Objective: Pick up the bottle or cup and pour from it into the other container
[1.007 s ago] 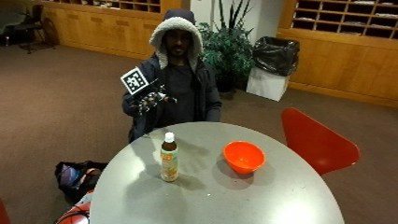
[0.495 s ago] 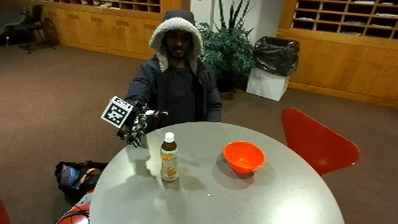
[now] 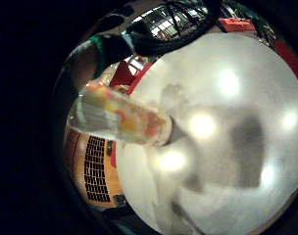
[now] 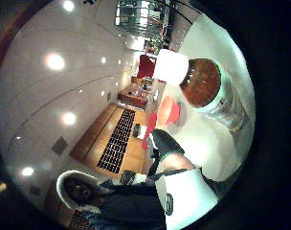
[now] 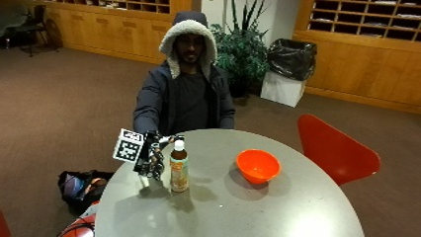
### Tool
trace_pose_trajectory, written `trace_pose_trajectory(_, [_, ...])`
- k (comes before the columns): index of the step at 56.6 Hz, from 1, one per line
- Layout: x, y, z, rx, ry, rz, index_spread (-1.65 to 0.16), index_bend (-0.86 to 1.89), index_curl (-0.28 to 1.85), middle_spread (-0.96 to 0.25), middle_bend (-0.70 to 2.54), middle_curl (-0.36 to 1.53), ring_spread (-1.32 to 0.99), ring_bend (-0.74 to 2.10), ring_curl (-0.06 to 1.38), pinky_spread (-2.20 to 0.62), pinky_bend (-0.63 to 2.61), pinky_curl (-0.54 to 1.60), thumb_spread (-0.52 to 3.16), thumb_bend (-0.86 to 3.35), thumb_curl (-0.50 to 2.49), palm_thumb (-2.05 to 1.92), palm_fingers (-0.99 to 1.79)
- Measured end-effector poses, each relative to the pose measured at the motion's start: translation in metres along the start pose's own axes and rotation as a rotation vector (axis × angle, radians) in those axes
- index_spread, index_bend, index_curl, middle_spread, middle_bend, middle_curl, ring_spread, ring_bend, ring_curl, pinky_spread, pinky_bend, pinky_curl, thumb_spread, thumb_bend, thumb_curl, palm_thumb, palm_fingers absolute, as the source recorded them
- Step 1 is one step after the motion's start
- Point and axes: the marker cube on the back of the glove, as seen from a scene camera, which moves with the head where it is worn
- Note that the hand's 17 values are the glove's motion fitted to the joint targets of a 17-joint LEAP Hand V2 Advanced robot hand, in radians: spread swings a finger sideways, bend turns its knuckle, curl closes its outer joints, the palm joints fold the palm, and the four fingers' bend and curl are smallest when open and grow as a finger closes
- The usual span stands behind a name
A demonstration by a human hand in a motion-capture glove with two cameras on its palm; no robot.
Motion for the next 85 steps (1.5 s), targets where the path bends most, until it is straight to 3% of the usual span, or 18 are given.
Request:
trace_pose_trajectory(5, [0.012,-0.01,0.012,0.014,-0.026,-0.157,-0.33,0.12,0.23,-0.03,0.2,0.33,0.14,0.26,0.3,0.27,0.62,0.36,0.88,-0.03,0.42,0.67,0.34])
trace_pose_trajectory(11, [0.013,-0.01,0.023,-0.027,-0.044,0.003,-0.32,0.12,0.23,-0.03,0.2,0.34,0.14,0.26,0.3,0.27,0.61,0.36,0.85,-0.03,0.42,0.69,0.34])
trace_pose_trajectory(27, [0.029,-0.023,0.042,-0.011,-0.056,-0.007,-0.31,0.09,0.2,-0.07,0.25,0.36,0.09,0.37,0.32,0.25,0.58,0.35,0.78,-0.02,0.43,0.81,0.5])
trace_pose_trajectory(40, [0.032,-0.028,0.053,0.006,-0.117,-0.014,-0.32,0.11,0.21,-0.13,0.33,0.39,0.0,0.47,0.35,0.22,0.47,0.33,0.73,-0.02,0.46,0.91,0.74])
trace_pose_trajectory(44, [0.027,-0.033,0.053,0.017,-0.133,0.009,-0.32,0.12,0.21,-0.18,0.39,0.41,-0.06,0.52,0.36,0.19,0.42,0.31,0.72,-0.01,0.48,0.94,0.94])
trace_pose_trajectory(75, [0.011,-0.016,0.04,0.218,-0.176,-0.124,-0.28,0.1,0.23,-0.23,0.37,0.48,-0.19,0.66,0.44,-0.11,0.51,0.38,0.38,-0.04,0.63,0.95,1.18])
trace_pose_trajectory(78, [0.003,-0.013,0.033,0.188,-0.174,-0.195,-0.27,0.1,0.23,-0.23,0.37,0.48,-0.19,0.67,0.44,-0.12,0.52,0.38,0.37,-0.04,0.64,0.94,1.19])
trace_pose_trajectory(82, [-0.001,-0.004,0.02,0.051,-0.13,-0.399,-0.27,0.11,0.24,-0.23,0.38,0.49,-0.19,0.68,0.45,-0.14,0.52,0.38,0.35,-0.04,0.65,0.94,1.19])
trace_pose_trajectory(85, [-0.019,-0.009,0.015,0.125,-0.139,-0.303,-0.27,0.11,0.24,-0.23,0.38,0.49,-0.19,0.68,0.45,-0.14,0.53,0.38,0.35,-0.04,0.65,0.93,1.19])
